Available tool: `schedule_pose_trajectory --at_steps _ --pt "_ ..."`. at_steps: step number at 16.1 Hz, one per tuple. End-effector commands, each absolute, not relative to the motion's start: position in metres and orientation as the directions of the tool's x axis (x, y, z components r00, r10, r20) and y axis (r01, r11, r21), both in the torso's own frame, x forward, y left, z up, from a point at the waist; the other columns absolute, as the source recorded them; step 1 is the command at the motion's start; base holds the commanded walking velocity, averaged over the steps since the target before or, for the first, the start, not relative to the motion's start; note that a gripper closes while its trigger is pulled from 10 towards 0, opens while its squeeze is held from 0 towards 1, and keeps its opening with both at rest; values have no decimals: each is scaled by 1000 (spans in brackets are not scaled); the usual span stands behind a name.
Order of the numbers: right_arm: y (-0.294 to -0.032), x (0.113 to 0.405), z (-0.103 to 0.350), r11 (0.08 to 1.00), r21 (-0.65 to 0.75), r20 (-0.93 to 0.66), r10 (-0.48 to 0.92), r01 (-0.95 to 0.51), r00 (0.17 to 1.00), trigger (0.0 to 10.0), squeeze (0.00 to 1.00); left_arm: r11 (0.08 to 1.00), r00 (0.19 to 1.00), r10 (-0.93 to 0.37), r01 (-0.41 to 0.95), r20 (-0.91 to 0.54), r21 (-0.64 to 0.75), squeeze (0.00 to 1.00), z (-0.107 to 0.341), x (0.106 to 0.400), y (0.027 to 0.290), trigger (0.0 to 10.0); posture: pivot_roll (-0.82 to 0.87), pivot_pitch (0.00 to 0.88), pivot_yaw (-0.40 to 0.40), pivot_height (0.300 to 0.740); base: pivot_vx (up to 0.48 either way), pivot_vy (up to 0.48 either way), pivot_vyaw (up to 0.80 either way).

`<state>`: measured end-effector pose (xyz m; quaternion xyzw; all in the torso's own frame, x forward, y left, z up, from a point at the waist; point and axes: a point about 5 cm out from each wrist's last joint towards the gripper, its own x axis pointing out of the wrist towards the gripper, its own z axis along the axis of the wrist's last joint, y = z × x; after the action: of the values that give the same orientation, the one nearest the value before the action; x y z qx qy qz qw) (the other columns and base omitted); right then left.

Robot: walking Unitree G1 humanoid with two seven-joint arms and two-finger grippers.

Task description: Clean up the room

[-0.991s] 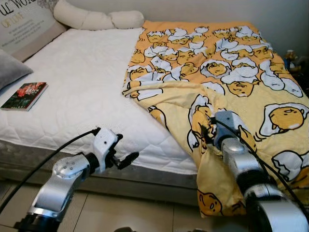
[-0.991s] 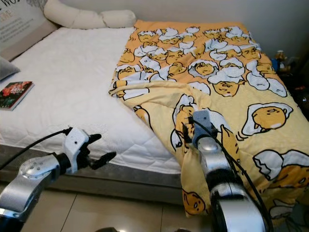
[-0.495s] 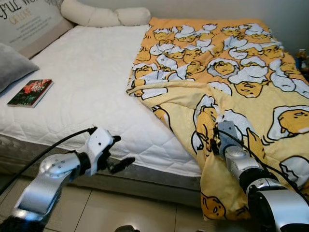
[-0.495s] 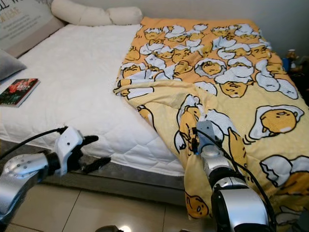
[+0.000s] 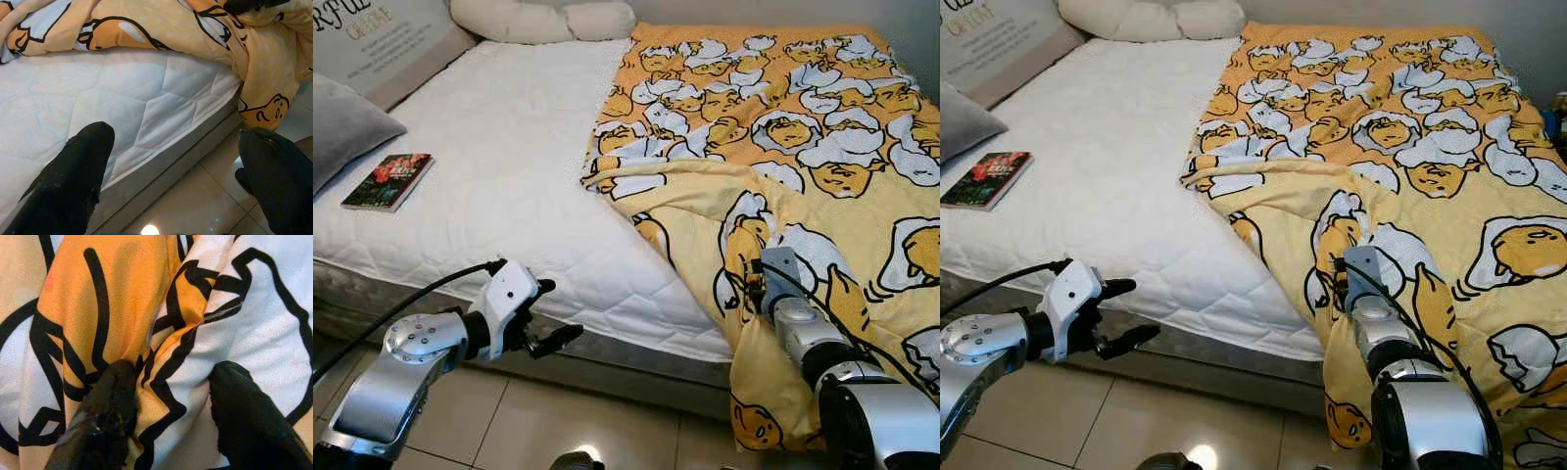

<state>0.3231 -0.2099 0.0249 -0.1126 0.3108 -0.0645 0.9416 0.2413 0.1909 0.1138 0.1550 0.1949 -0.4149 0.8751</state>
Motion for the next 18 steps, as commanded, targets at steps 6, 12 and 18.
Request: schedule_pose_trajectory --at_steps 6,12,18 --pt "-214 325 29 975 -208 -564 -184 76 805 0 0 599 571 -673 794 -469 106 0 117 243 190 10000 213 0 107 740 0 0 0" --pt "-224 319 25 980 -181 -575 -170 78 800 0 0 612 589 -674 783 -446 109 0 112 253 183 10000 176 0 94 740 0 0 0" --pt "-226 319 26 994 -113 -557 -55 -10 829 0 0 623 601 -678 775 -424 102 0 107 257 179 10000 132 0 90 740 0 0 0"
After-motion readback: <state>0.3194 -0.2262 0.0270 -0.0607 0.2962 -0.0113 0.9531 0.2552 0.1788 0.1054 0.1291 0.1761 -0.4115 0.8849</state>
